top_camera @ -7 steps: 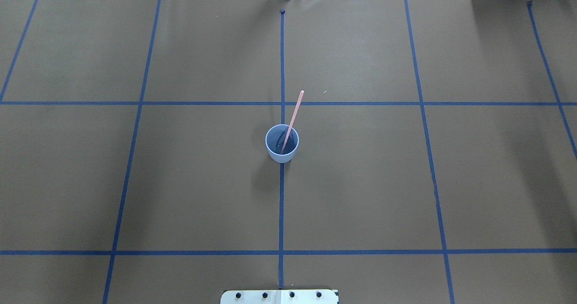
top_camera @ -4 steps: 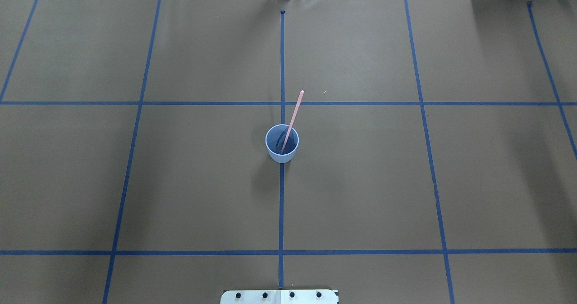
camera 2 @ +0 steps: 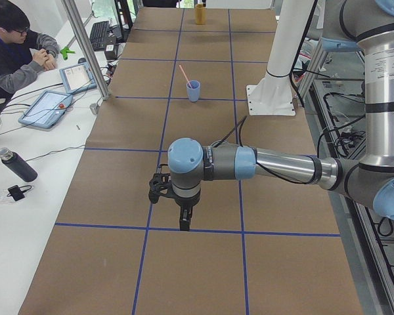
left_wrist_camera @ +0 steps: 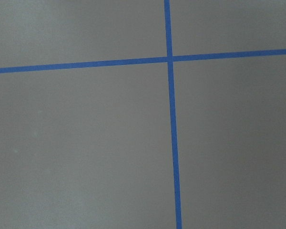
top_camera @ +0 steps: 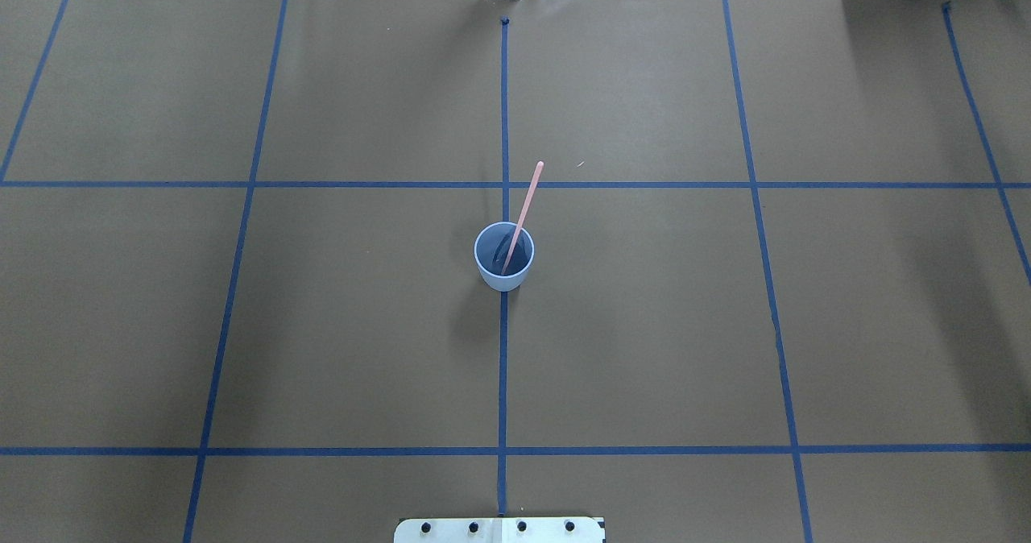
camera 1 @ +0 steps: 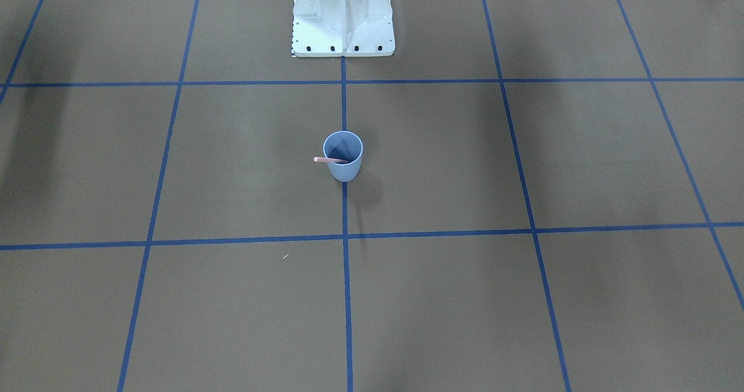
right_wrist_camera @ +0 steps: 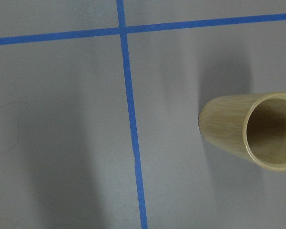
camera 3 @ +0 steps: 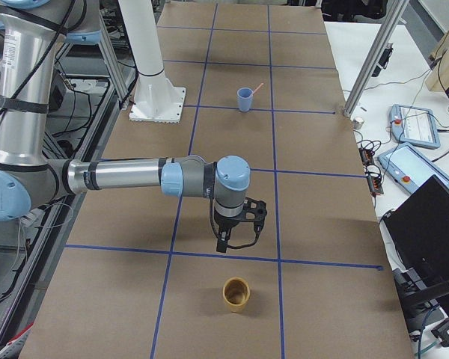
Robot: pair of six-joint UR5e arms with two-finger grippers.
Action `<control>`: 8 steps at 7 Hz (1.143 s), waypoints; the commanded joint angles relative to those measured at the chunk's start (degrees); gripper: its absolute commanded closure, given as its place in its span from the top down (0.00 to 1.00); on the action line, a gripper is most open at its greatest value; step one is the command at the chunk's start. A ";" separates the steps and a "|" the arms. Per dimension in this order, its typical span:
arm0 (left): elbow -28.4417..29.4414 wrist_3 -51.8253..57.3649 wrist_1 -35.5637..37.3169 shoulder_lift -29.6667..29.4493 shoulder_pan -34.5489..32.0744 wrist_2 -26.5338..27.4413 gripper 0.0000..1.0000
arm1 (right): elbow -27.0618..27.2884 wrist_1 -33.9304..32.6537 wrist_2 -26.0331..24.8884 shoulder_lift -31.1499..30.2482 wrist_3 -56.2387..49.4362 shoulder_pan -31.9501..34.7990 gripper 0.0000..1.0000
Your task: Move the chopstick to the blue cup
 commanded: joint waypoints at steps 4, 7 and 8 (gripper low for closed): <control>0.01 0.00 0.12 0.01 0.00 0.00 0.98 | 0.27 0.00 -0.02 -0.70 0.00 0.32 1.00; -0.07 0.00 0.12 0.01 0.00 0.00 0.98 | 0.27 0.00 0.07 -0.53 0.00 0.32 1.00; -0.07 0.00 0.12 0.01 0.00 0.00 0.98 | 0.27 0.00 0.59 -0.53 0.00 0.32 1.00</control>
